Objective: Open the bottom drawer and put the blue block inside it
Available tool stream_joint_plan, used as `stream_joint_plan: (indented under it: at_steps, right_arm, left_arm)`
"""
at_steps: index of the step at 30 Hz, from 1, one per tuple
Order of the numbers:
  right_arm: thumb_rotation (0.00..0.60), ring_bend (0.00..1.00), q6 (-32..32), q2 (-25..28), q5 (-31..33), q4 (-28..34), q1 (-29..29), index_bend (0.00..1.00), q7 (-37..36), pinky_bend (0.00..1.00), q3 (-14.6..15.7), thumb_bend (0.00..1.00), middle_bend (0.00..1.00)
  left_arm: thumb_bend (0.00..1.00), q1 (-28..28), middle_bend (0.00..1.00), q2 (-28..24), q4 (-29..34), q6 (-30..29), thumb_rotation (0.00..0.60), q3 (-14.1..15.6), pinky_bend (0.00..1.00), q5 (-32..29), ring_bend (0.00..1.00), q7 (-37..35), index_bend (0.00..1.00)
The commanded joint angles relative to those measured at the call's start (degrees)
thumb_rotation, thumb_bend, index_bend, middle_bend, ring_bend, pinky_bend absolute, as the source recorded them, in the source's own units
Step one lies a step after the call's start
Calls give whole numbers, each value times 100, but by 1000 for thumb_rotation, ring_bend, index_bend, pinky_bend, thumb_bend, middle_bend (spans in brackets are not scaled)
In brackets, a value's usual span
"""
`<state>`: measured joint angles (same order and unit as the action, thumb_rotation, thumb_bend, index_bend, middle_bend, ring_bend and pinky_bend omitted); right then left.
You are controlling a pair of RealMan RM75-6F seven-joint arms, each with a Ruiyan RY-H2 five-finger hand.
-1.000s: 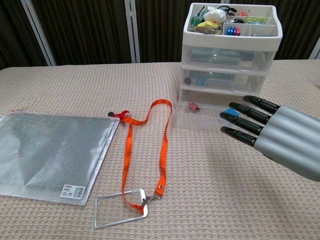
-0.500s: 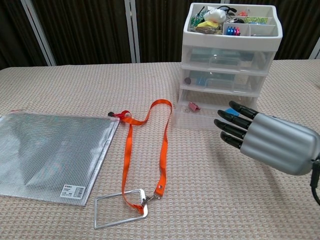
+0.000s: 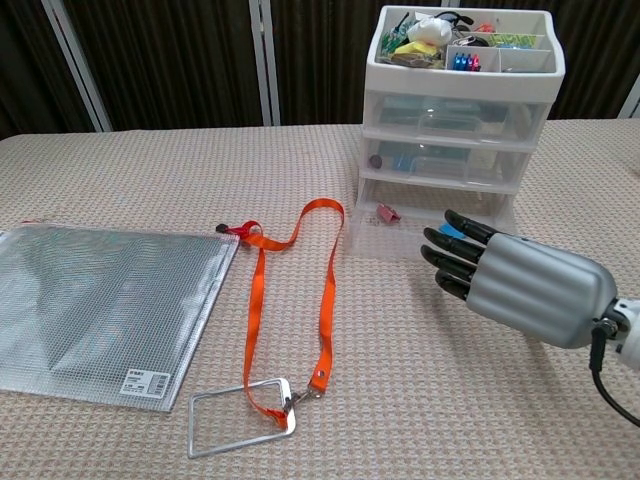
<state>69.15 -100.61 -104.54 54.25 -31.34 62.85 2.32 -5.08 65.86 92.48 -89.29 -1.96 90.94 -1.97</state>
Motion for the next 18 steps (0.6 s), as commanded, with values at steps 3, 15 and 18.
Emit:
stream_joint_plan:
  at_steps: [3,15,18]
  right_arm:
    - [600,0,-105,-96,66,-136,-44,227,-2,105,-50,331,86]
    - [600,0,-350,-455,393,-733,-202,231,-148,105,-325,332,96]
    - [600,0,-402,-543,503,-915,-264,231,-189,106,-415,331,96]
  left_arm:
    - [120,-7,0,-11,11,22,600,-5,0,-22,0,-32,78]
    - [119,-29,0,-58,68,105,600,-13,0,-95,0,-103,78]
    - [119,-37,0,-73,81,129,600,-19,0,-120,0,-130,78]
